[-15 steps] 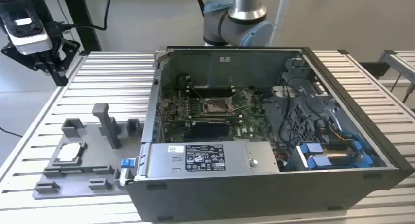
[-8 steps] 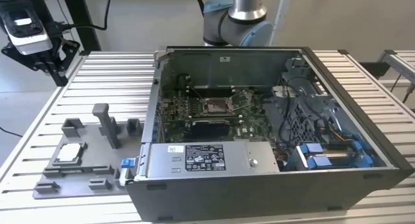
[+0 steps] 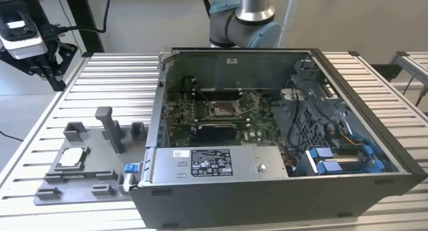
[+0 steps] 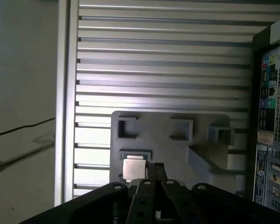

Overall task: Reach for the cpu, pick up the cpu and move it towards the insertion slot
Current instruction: 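Reach for the cpu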

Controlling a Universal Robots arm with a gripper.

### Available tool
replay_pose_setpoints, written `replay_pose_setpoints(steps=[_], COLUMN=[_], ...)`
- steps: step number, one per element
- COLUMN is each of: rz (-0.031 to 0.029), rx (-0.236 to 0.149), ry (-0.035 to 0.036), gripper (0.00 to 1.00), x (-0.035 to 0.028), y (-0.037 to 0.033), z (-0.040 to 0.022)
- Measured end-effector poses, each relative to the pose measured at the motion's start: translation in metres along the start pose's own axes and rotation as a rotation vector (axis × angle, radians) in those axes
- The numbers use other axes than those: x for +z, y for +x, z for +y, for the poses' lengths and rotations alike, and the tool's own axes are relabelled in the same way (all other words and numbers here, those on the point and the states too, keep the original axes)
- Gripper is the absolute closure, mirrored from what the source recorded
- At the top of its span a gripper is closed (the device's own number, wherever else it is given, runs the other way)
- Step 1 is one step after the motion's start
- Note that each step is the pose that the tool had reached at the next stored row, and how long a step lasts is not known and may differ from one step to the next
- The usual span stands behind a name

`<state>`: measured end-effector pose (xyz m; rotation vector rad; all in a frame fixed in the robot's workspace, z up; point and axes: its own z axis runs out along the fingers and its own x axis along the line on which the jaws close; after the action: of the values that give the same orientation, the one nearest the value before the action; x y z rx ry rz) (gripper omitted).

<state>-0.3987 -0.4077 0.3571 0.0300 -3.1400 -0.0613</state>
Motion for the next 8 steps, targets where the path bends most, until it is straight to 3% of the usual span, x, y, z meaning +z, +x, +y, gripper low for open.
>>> replay_pose_setpoints(steps=[8], rz=[-0.0001], rx=[0.000], ry=[0.0000], gripper=[1.00], x=[0.0001], y=[0.0072], z=[-0.0143])
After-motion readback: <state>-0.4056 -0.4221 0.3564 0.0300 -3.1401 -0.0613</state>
